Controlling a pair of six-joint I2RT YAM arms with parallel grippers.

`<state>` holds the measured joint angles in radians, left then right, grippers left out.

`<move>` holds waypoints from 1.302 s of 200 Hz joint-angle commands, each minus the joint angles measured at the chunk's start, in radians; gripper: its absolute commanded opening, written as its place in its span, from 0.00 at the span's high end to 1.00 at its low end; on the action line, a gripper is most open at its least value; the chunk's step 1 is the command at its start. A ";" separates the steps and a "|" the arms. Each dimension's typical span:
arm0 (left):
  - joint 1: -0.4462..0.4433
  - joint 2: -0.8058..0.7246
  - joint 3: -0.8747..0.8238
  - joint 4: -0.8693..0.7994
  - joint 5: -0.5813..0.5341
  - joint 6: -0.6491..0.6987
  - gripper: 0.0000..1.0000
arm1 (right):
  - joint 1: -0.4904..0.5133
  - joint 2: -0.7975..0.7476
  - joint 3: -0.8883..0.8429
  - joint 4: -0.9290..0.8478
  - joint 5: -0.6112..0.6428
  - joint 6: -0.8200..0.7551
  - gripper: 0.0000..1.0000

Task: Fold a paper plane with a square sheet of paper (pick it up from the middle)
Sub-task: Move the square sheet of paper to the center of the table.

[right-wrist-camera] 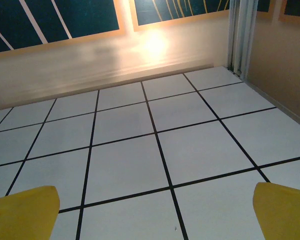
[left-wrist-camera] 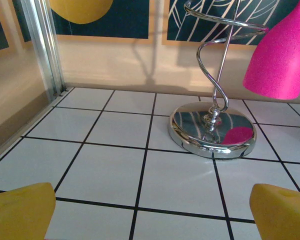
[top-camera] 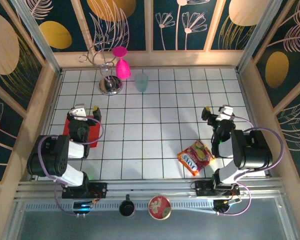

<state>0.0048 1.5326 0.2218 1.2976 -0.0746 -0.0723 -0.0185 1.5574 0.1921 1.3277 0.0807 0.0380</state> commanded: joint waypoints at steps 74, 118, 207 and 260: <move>0.008 0.003 0.002 0.032 0.020 -0.006 0.01 | 0.006 0.003 0.017 0.014 0.010 -0.013 0.01; 0.007 0.004 0.007 0.023 0.008 -0.010 0.01 | -0.009 0.002 0.021 0.005 -0.022 -0.004 0.01; 0.006 0.001 0.001 0.035 -0.010 -0.014 0.01 | -0.009 0.002 0.020 0.007 -0.022 -0.004 0.01; 0.007 -0.164 -0.110 0.101 -0.148 -0.064 0.01 | 0.073 -0.144 0.099 -0.238 0.103 -0.067 0.01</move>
<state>0.0048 1.4876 0.1452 1.3499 -0.1440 -0.0956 0.0040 1.5181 0.2104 1.2476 0.1051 0.0235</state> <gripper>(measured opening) 0.990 0.990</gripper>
